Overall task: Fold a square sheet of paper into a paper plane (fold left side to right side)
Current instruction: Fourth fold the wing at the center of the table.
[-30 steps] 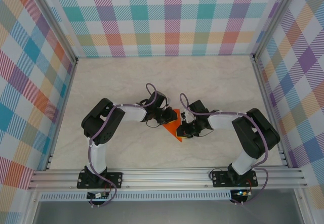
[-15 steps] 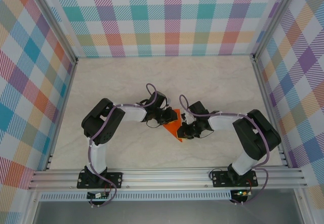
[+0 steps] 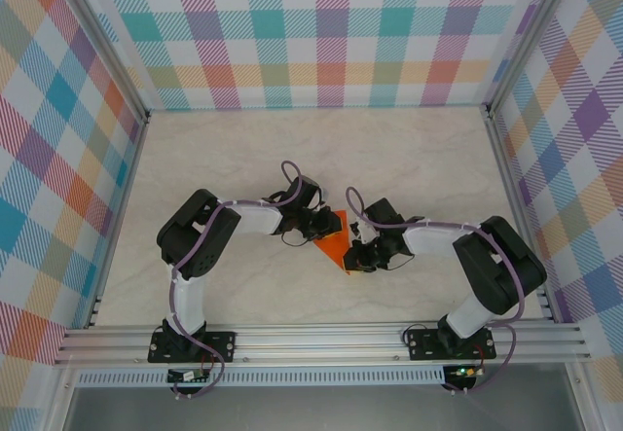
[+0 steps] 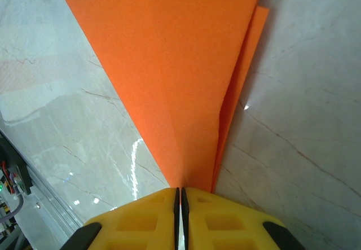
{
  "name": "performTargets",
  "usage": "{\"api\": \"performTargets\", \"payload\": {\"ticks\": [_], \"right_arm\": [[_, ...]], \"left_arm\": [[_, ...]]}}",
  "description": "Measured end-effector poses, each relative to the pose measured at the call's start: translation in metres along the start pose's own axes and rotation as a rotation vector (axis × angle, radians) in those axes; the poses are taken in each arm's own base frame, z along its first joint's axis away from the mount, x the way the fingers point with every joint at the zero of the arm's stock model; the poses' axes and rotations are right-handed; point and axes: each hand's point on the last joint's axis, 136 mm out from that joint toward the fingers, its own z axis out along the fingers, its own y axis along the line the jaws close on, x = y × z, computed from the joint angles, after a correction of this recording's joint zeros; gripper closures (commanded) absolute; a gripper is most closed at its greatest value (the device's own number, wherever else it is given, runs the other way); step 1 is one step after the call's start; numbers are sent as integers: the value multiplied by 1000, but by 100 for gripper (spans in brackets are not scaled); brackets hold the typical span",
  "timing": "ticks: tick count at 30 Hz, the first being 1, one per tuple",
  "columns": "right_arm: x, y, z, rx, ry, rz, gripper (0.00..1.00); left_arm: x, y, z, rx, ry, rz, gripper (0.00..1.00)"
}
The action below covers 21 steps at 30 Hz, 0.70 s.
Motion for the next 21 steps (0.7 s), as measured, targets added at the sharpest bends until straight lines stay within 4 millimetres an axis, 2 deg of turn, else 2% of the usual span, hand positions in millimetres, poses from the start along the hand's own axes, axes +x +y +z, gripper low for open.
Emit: {"api": "performTargets", "payload": {"ticks": [13, 16, 21], "right_arm": [[19, -6, -6, 40, 39, 21, 87], [22, -1, -17, 39, 27, 13, 87], [16, 17, -35, 7, -30, -31, 88]], "left_arm": [[0, 0, 0, 0, 1, 0, 83], [0, 0, 0, 0, 1, 0, 83], [0, 0, 0, 0, 1, 0, 83]]}}
